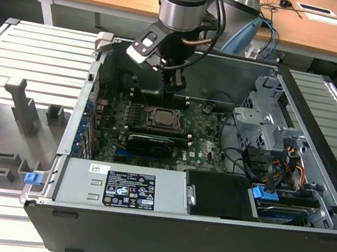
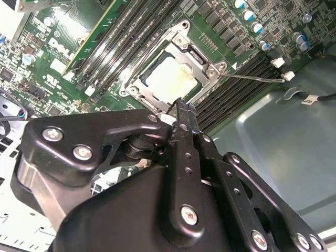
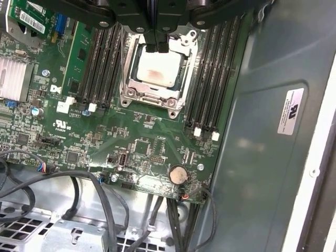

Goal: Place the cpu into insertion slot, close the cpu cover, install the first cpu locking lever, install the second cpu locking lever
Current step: 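Install the first cpu locking lever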

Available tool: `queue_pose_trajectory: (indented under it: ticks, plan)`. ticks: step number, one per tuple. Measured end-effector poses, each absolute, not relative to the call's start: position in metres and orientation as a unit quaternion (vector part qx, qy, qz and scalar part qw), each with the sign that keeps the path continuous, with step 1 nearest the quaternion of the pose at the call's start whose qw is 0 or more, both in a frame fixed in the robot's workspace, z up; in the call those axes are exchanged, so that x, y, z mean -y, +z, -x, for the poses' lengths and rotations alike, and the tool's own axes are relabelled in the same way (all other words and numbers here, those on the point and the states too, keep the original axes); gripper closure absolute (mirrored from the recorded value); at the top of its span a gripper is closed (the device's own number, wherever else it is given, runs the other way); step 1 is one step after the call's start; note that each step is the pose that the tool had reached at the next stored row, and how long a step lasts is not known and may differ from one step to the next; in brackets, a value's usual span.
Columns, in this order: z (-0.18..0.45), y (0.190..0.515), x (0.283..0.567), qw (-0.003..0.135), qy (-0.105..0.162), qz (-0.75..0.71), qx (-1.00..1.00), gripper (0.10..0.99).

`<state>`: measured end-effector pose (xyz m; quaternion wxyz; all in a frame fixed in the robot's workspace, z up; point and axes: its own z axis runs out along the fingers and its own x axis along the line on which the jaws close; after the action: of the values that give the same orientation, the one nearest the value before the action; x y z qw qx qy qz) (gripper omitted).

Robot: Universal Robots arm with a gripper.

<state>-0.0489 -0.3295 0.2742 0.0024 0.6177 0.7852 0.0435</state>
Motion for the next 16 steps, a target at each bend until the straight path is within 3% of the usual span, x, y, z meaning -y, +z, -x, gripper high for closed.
queue_pose_trajectory:
  ticks: [16]
  plan:
    - [0.0489,0.2742,0.3295,0.000,0.044,-0.581,-0.813,0.980]
